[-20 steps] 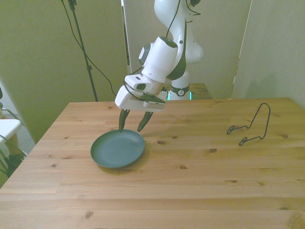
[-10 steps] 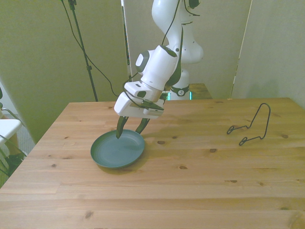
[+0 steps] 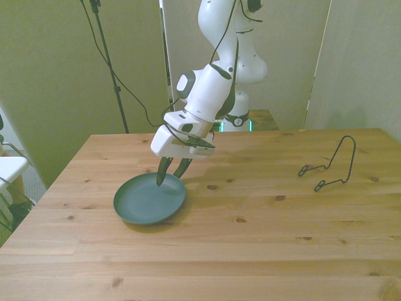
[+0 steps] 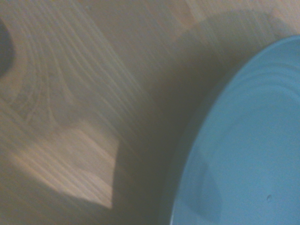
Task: Load the plate
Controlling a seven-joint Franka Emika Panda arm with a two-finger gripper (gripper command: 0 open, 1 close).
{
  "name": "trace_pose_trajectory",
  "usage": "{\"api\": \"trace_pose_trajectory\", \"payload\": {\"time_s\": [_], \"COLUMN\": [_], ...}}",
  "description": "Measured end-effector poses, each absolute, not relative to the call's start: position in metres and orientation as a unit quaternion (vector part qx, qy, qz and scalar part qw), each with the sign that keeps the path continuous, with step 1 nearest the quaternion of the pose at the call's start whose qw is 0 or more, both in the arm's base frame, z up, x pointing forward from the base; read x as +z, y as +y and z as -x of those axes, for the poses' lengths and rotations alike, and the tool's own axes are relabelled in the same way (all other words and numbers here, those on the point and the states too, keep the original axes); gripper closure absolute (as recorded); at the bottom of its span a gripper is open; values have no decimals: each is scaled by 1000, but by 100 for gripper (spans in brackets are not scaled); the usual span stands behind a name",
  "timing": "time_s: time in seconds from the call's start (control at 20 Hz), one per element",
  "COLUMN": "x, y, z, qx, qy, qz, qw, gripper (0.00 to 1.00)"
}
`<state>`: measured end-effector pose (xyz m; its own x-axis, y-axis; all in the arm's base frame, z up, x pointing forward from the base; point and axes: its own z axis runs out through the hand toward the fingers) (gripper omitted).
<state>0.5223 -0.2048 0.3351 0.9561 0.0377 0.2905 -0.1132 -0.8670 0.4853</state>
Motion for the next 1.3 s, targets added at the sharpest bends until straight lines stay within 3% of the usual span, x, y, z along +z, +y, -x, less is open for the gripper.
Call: {"api": "trace_pose_trajectory", "payload": {"time_s": [0.95,1.3], "x": [333,387], "y": [-204,-197], "z": [-533,-541], "qx": [149,166], "qy": [-34,-62], "qz": [-957,-968], "qw": [245,177], "gripper": [100,100]}}
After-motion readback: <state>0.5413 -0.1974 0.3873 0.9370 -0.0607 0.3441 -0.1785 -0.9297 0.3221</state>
